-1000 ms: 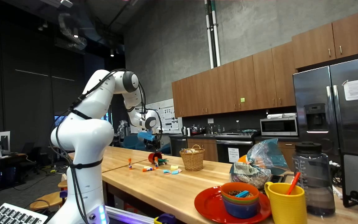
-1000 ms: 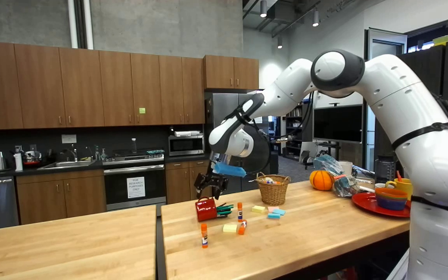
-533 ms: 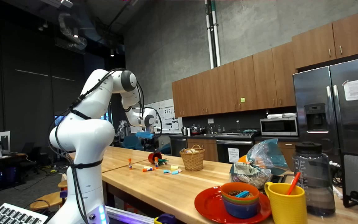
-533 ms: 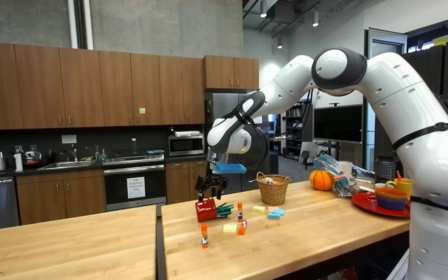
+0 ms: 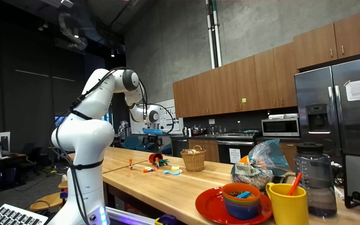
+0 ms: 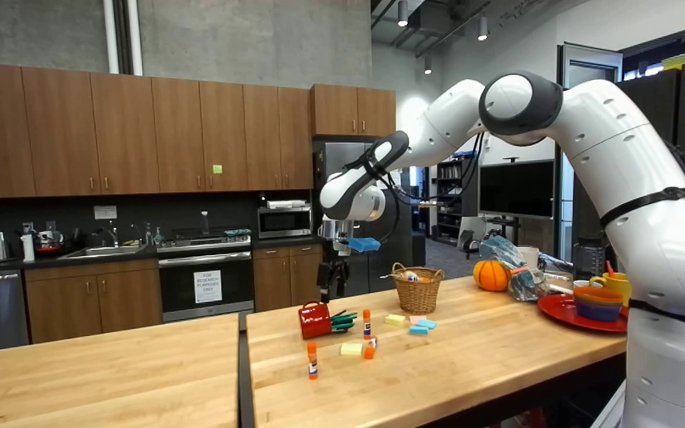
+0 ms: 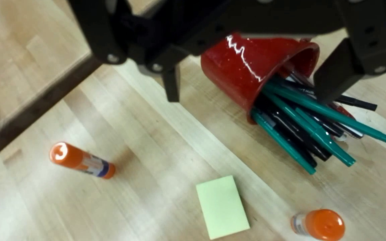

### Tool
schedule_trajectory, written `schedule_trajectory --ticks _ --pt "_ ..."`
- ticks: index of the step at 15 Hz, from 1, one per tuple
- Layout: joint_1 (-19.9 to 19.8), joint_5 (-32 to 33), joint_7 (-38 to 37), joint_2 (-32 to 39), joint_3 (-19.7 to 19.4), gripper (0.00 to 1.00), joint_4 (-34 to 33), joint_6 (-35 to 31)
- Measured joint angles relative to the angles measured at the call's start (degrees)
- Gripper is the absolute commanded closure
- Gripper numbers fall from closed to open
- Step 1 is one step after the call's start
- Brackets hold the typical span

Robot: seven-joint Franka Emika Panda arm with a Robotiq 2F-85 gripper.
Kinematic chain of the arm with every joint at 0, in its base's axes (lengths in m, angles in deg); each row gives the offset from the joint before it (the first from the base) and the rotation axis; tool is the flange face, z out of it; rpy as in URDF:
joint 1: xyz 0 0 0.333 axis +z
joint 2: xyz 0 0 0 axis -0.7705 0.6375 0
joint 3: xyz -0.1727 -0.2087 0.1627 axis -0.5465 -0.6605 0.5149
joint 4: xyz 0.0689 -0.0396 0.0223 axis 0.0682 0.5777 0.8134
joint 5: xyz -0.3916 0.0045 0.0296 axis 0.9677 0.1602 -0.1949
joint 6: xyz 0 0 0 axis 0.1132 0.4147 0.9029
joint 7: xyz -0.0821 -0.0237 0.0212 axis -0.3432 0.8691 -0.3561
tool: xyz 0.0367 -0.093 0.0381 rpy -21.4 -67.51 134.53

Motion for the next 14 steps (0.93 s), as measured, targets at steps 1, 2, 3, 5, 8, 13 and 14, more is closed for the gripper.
schedule_trajectory --ticks 1,2,3,5,8,13,14 --pt "-0.2 0.9 2.6 0.1 0.0 0.00 0.0 0.3" --pt "-0.2 1.9 5.1 0.3 0.0 0.00 0.0 0.4" --pt "-0.3 3.1 7.5 0.6 0.0 0.00 0.0 0.4" --pt "-0.2 5.8 12.0 1.6 0.2 0.00 0.0 0.2" --pt "0.0 10.5 17.2 3.5 0.3 0.00 -0.1 -1.1" --pt "0.3 15.8 22.3 7.0 0.3 0.00 -0.8 -6.0" --pt "0.3 16.5 22.8 7.6 0.3 0.00 -1.0 -6.8"
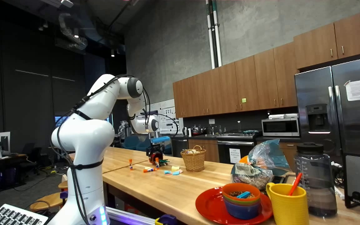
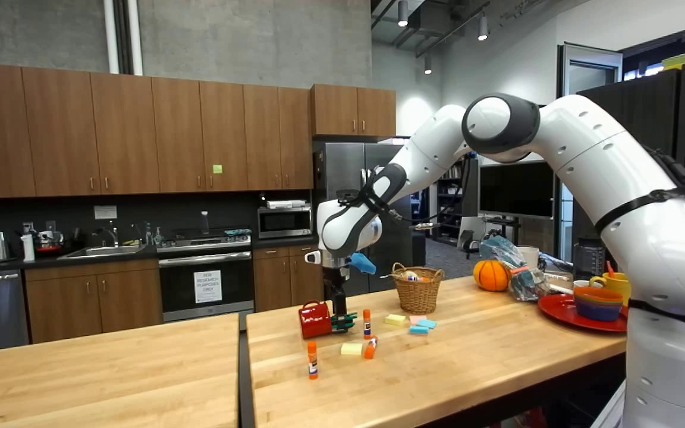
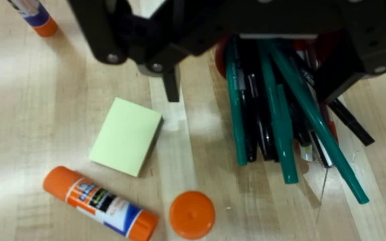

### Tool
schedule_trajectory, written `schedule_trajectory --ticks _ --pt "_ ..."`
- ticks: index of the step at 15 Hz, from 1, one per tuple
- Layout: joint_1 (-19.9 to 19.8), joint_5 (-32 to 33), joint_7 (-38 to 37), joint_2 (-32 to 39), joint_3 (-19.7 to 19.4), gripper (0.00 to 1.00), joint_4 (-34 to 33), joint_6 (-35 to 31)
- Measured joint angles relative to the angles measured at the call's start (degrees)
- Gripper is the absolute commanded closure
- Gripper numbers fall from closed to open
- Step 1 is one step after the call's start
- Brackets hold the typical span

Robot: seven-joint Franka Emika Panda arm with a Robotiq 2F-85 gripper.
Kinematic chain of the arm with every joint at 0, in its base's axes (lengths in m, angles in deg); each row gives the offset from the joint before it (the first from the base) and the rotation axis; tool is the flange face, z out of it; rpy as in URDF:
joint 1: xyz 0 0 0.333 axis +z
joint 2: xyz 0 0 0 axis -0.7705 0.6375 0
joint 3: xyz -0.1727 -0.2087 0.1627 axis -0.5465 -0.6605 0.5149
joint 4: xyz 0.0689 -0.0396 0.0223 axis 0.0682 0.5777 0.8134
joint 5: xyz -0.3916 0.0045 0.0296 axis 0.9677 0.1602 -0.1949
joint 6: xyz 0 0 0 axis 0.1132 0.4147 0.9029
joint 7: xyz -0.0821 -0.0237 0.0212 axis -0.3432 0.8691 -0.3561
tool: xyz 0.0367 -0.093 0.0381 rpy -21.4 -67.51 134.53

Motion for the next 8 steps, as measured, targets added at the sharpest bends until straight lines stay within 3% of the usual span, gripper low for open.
schedule_trajectory --ticks 4,5,7,8 --pt "0.1 1.2 1.8 2.3 0.0 0.01 -1.1 -1.1" --pt "0.1 1.4 1.8 2.7 0.0 0.25 -1.5 -1.1" --pt "0.1 1.5 1.8 3.4 -0.1 0.27 -2.2 -1.1" --pt "0.1 1.5 1.8 3.7 -0.1 0.34 -2.5 -1.2"
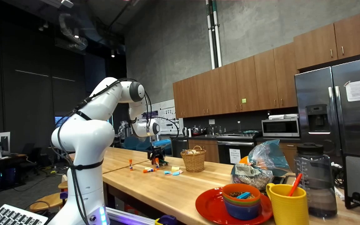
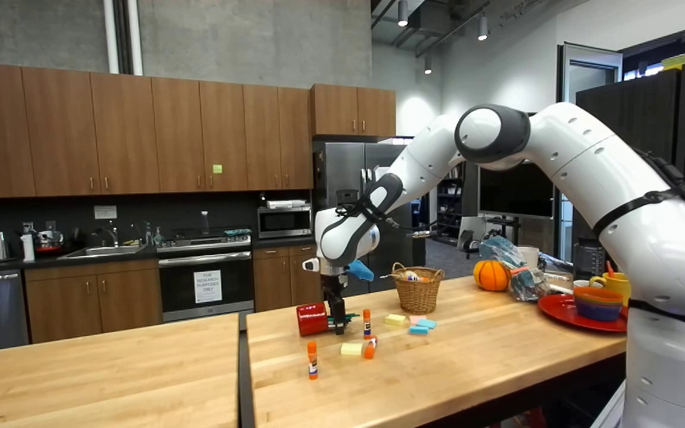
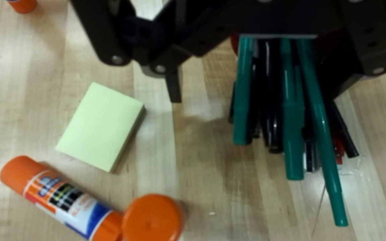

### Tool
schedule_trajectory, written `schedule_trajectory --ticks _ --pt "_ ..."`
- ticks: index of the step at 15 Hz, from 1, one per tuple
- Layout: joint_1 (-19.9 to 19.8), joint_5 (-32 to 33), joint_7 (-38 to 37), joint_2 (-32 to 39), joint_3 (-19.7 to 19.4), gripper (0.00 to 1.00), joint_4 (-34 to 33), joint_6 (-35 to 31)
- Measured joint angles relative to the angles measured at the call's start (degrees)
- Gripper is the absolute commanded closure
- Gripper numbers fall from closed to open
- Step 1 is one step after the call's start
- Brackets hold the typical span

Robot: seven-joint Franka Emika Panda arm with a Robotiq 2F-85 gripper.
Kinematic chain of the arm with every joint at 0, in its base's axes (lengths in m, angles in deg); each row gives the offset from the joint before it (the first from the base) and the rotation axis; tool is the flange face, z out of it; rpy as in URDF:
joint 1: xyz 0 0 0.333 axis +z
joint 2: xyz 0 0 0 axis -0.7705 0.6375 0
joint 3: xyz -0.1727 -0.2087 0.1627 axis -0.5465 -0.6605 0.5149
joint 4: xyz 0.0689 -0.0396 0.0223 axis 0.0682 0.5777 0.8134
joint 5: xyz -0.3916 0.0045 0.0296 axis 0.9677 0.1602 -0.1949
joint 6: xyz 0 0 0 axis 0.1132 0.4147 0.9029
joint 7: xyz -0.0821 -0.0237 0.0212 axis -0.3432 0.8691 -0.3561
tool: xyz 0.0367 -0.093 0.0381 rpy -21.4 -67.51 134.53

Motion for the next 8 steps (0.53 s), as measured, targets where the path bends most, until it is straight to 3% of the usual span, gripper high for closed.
schedule_trajectory --ticks 5,8 --pt "0.0 0.0 -0.1 0.4 0.0 0.73 -1.2 -0.1" --pt "0.0 0.0 -0.1 0.4 -0.2 0.92 -1.2 -0.4"
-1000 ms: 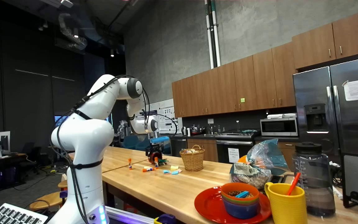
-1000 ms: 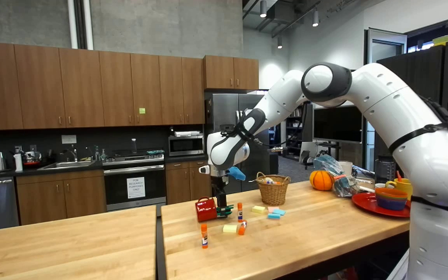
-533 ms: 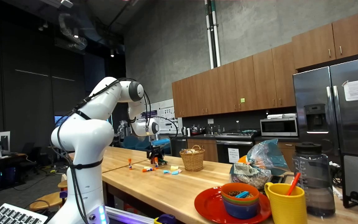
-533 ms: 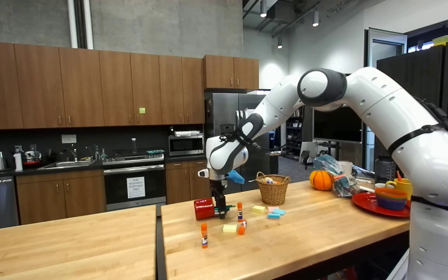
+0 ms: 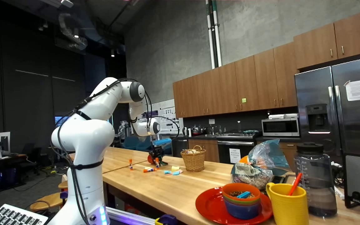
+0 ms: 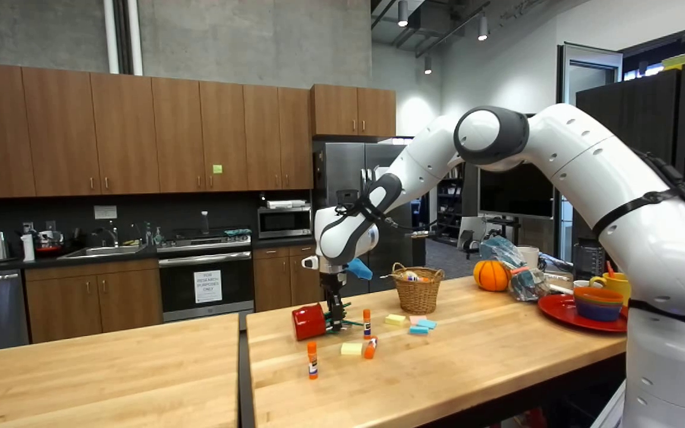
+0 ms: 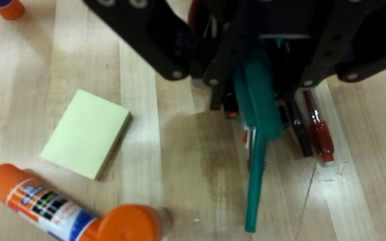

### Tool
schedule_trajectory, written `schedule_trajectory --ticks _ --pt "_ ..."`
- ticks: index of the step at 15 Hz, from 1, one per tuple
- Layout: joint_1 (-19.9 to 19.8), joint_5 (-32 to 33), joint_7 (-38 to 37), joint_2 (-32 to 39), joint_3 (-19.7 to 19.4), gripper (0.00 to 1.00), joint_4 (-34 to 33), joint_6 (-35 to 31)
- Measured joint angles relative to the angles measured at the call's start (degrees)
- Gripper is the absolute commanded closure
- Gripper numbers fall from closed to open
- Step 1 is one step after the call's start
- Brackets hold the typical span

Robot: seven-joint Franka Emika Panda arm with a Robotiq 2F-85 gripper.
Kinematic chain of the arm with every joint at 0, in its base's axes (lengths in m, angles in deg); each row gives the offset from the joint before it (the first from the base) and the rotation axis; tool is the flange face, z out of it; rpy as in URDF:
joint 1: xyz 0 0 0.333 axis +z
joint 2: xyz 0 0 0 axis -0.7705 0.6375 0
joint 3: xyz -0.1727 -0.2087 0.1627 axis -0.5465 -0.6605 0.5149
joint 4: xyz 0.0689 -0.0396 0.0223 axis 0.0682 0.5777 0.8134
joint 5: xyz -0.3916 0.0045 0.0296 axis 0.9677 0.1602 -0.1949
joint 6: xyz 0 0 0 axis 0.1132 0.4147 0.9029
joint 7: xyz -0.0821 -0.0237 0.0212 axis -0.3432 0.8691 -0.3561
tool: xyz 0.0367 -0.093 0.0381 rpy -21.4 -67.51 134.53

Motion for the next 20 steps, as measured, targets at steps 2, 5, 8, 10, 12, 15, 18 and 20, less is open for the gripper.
schedule_trajectory --ticks 2,5,8,10,12,15,18,20 --pt "0.0 0.0 -0.1 0.0 -0.2 0.93 -0.1 -0.1" --pt "-0.2 0.1 -0.2 -0.2 -0.9 0.93 -0.1 -0.1" --pt "-0.7 0.1 -0.3 -0.5 -2.1 0.93 -0.1 -0.1" --pt "-1.3 0.3 -0.3 -1.0 -3.1 0.93 0.0 0.0" --pt "-1.8 1.3 -0.6 -1.7 -4.2 0.93 0.1 0.1" --pt "-2.5 3.6 -1.6 -2.7 -6.0 0.93 0.6 0.3" --pt "-2.8 5.9 -2.3 -3.8 -7.5 0.93 1.7 1.1" --pt "-3.2 6.8 -2.3 -4.7 -7.7 0.93 3.3 1.2"
